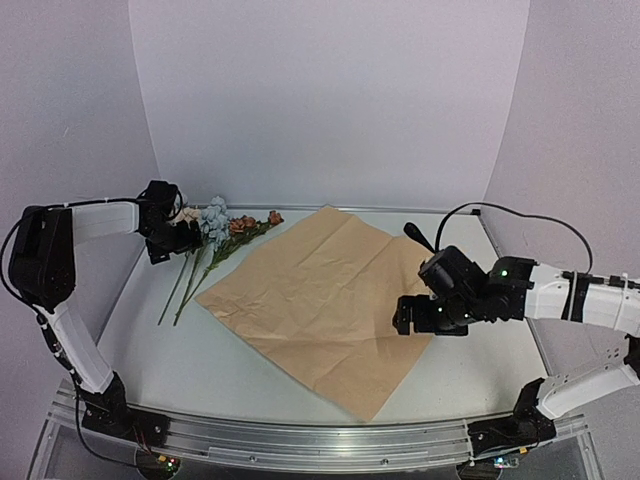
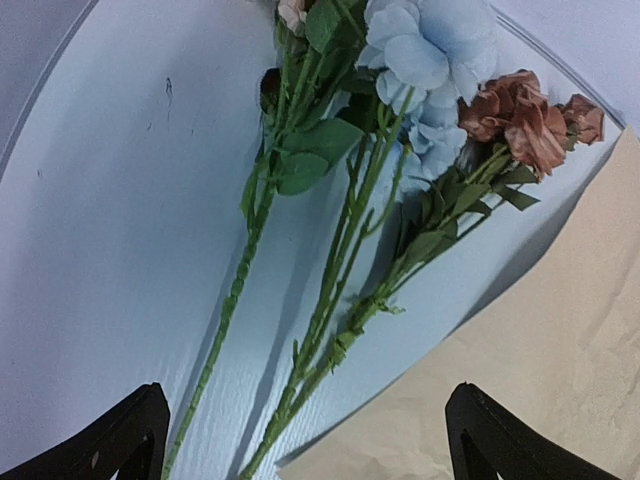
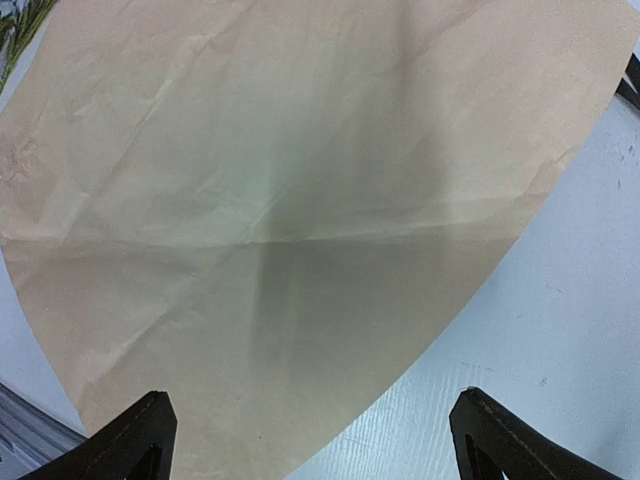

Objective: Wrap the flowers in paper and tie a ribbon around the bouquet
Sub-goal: Adjust the flattened wrapping paper at the center of the board, then pick up the fake flower from the corner of the board.

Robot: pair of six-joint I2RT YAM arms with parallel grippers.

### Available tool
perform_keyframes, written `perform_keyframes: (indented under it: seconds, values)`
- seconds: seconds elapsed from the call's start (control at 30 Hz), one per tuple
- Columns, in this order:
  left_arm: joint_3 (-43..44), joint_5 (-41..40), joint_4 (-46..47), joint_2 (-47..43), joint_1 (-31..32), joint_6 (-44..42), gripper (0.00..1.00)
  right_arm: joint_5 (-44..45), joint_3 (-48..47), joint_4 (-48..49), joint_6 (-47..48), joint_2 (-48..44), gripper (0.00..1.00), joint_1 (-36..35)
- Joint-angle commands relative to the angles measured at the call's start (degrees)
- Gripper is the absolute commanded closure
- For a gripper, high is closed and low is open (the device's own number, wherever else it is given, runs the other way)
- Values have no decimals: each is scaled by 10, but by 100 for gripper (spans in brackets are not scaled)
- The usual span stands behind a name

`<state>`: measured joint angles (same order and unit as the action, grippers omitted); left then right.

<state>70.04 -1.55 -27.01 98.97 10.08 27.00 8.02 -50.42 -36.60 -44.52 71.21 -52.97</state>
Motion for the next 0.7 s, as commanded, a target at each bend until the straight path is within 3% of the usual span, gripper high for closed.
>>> perform_keyframes:
  seconds: [0.0,0.37,0.67]
  values:
    - [65,4,-3,73,-1,-77,0,-104,-51,-26,62,39,2,75]
    - [155,19,-27,206,1,-154,0,-125,-103,-26,112,79,2,128]
    - [218,-71,-85,284,35,-157,4,-134,-134,-27,120,121,2,194]
